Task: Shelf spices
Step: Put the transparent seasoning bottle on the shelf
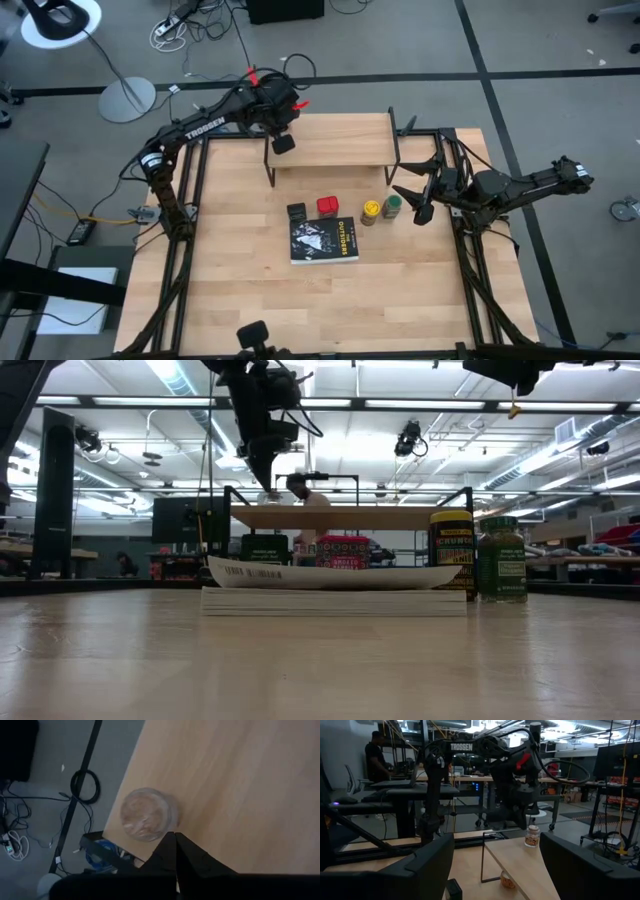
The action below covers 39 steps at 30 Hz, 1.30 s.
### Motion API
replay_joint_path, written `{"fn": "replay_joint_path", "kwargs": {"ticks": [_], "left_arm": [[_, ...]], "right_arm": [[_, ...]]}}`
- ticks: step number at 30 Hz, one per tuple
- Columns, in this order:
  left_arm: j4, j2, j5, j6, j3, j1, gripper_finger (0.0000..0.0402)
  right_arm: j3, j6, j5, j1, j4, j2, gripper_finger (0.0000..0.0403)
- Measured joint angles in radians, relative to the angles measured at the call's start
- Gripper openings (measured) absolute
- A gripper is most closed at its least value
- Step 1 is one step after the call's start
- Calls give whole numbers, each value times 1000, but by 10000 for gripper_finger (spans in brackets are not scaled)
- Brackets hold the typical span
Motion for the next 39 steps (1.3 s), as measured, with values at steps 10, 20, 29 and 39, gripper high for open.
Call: {"fn": "replay_joint_path", "kwargs": {"ticks": [10, 20, 29, 39], "left_arm": [[6, 0, 9, 1, 0, 35, 0], [-38, 0, 25, 2, 0, 60, 0], [2, 0, 175, 3, 0, 56, 0], [62, 58, 222, 1, -1, 59, 0]], "right_arm": [[0, 0, 0, 0, 0, 0, 293], [0, -1, 0, 0, 0, 0, 293], [0, -8, 0, 0, 0, 0, 293], [0, -8, 0, 0, 0, 0, 293]]}}
